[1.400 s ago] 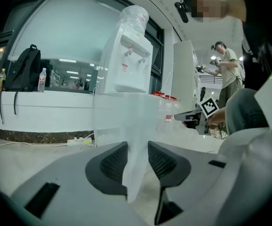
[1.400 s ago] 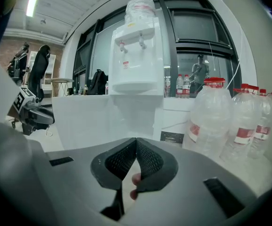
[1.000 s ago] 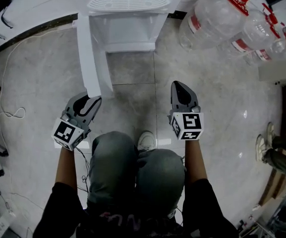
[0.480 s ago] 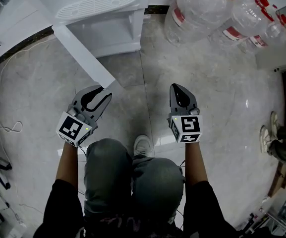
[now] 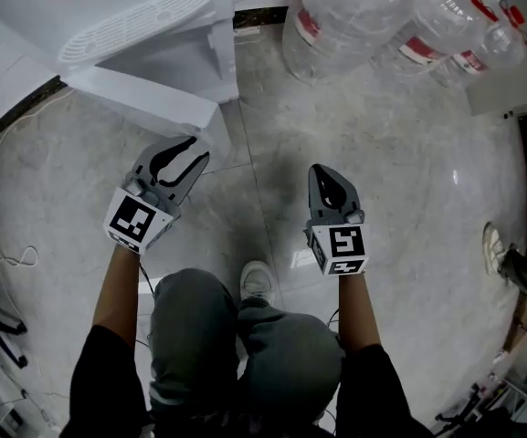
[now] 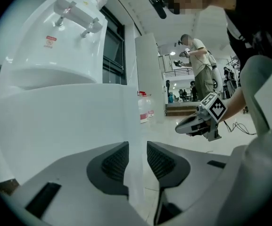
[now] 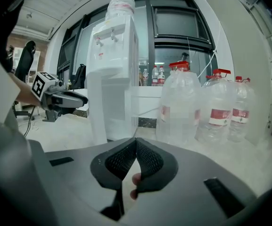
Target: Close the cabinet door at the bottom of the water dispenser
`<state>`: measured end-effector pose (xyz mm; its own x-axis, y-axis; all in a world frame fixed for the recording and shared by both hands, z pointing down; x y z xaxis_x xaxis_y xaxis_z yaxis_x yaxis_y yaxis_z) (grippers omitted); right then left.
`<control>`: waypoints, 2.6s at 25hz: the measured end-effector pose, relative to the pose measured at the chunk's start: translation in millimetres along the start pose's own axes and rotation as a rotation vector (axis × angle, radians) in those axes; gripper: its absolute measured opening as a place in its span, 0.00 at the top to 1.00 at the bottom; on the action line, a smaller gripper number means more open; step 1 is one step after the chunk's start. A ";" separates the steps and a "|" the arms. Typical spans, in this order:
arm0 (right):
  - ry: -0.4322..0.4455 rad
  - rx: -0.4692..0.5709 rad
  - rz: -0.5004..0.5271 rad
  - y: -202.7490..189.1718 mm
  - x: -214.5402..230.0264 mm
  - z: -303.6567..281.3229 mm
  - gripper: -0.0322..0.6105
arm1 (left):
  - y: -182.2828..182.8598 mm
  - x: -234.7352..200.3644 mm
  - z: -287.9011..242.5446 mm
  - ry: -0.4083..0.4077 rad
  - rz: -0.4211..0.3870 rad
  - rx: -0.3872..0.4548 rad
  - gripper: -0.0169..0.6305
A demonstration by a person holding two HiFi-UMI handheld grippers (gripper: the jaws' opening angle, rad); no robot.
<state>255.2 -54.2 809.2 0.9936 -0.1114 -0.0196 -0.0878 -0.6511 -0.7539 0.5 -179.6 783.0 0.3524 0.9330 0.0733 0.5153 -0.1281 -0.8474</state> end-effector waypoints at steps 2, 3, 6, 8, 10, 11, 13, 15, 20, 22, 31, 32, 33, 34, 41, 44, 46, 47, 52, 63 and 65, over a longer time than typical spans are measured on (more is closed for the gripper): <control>-0.009 -0.013 -0.011 -8.0 5.1 0.3 0.93 | 7.4 -9.0 -15.0 -0.001 -0.014 0.009 0.77; -0.015 -0.019 -0.017 -11.9 7.9 0.2 0.93 | 9.5 -14.7 -22.4 0.001 -0.019 0.007 0.77; -0.031 -0.029 -0.037 -19.1 17.7 -1.2 0.93 | 14.3 -32.0 -42.3 0.016 -0.020 0.004 0.77; -0.044 -0.031 -0.044 -21.3 23.9 -2.9 0.93 | 15.9 -43.2 -53.3 0.024 -0.008 0.004 0.77; -0.052 -0.030 -0.053 -22.9 29.0 -6.1 0.93 | 17.8 -55.5 -64.9 0.026 -0.003 -0.005 0.77; -0.055 -0.031 -0.056 -24.1 30.9 -7.9 0.93 | 18.7 -61.7 -71.0 0.027 -0.003 -0.013 0.77; -0.059 -0.040 -0.058 -27.9 33.6 -11.2 0.93 | 19.9 -73.6 -83.3 0.032 -0.004 -0.033 0.77; -0.063 -0.053 -0.060 -32.7 35.5 -13.4 0.93 | 21.1 -85.5 -94.2 0.043 0.002 -0.052 0.77; -0.072 -0.080 -0.068 -44.5 41.0 -13.4 0.93 | 15.0 -108.2 -111.3 0.072 0.039 -0.107 0.82; -0.076 -0.084 -0.072 -47.5 44.0 -12.3 0.93 | 14.0 -108.5 -111.7 0.075 0.034 -0.105 0.82; -0.059 -0.069 -0.087 -40.8 39.7 -13.8 0.93 | 17.1 -99.6 -96.2 0.053 0.051 -0.067 0.81; -0.050 -0.065 -0.083 -37.6 36.6 -14.8 0.93 | 16.7 -97.6 -90.1 0.055 0.041 -0.064 0.81; -0.042 -0.060 -0.077 -33.7 33.1 -15.8 0.93 | 15.6 -95.6 -83.3 0.059 0.035 -0.063 0.81; -0.036 -0.053 -0.071 -28.7 28.9 -16.6 0.93 | 14.2 -93.4 -75.9 0.064 0.035 -0.059 0.82; 0.030 -0.027 -0.002 0.5 -14.9 -23.3 0.93 | -3.7 -70.8 -14.0 0.113 0.070 -0.006 0.87; 0.061 -0.022 0.037 10.9 -38.5 -27.3 0.93 | -17.2 -64.8 13.4 0.148 0.113 0.018 0.90; 0.085 -0.015 0.060 17.4 -53.3 -29.7 0.93 | -27.9 -60.9 31.6 0.177 0.147 0.028 0.91; 0.099 -0.011 0.071 20.6 -59.7 -31.4 0.93 | -33.5 -59.3 40.2 0.194 0.166 0.031 0.92; 0.145 -0.014 0.107 26.7 -87.2 -36.0 0.93 | -61.3 -50.6 73.2 0.240 0.238 0.031 0.95; 0.191 0.014 0.127 61.1 -106.6 -18.2 0.93 | -58.0 -34.0 126.1 0.312 0.335 0.027 0.95; 0.196 0.000 0.133 72.2 -105.9 -8.5 0.93 | -48.2 -31.8 135.7 0.319 0.352 0.022 0.95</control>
<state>143.1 -95.8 762.4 0.9406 -0.3394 0.0095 -0.2166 -0.6213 -0.7530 -141.5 -157.4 750.2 0.7268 0.6837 -0.0657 0.3059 -0.4078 -0.8603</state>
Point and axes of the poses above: the fingertips, and each gripper's own axes: z backward along the fingers, x to its right, y out of its top, the point moved 8 cm from there along z, backward along the fingers, and after that the axes turned 15 degrees about -x, right-handed, at the moved point
